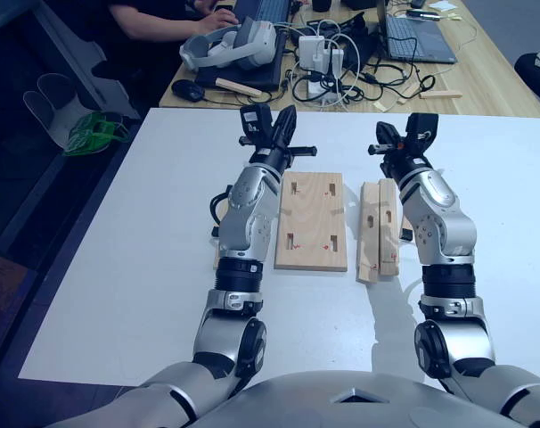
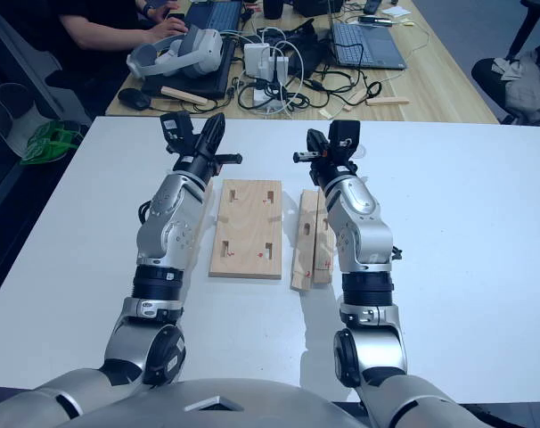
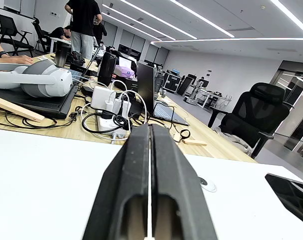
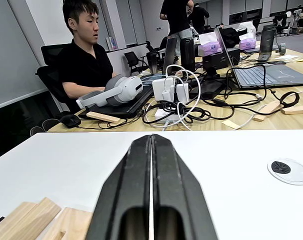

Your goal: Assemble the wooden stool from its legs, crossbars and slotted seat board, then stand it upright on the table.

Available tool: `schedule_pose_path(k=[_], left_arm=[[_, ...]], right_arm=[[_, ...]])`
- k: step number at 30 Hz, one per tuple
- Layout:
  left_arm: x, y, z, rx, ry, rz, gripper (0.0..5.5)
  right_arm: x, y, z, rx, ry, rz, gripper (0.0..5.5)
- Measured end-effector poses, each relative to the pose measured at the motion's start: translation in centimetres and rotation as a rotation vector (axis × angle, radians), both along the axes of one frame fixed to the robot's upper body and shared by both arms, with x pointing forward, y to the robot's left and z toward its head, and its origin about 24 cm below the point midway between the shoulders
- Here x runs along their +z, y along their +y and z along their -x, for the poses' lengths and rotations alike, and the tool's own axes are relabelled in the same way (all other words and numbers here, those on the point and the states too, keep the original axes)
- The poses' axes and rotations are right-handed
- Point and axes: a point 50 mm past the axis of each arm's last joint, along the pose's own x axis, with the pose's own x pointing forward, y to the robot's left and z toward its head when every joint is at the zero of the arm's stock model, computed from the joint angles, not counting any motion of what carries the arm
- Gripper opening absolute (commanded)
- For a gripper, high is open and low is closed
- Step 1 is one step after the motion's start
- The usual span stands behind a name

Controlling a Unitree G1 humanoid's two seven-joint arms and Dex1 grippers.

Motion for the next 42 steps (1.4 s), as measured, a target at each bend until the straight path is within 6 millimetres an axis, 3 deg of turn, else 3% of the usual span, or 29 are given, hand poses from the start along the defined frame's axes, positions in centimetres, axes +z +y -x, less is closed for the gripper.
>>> schedule_pose_path(k=[30,32,35,37,42], left_arm=[[-0.4,-0.4,-0.9,-0.010,0.048,0.006,0.03],[-0.4,-0.3,-0.9,-0.008,0.063,-0.004,0.31],[1.0,1.6,-0.6,0.031,0.069,-0.063,0.79],[1.6,4.3,0.3,0.065,0.080,-0.145,1.20],[-0.1,11.1,4.0,0.134,0.230,-0.369,1.91]], right_arm=[[-0.1,-0.8,-1.0,-0.031,0.029,-0.073,0.00],[-0.1,-0.8,-1.0,-0.033,0.030,-0.074,0.00],[0.1,-0.9,-0.9,-0.048,0.026,-0.075,0.00],[0.4,-1.3,-0.8,-0.065,0.011,-0.089,0.00],[0.5,-2.3,0.1,-0.116,0.020,-0.121,0.00]])
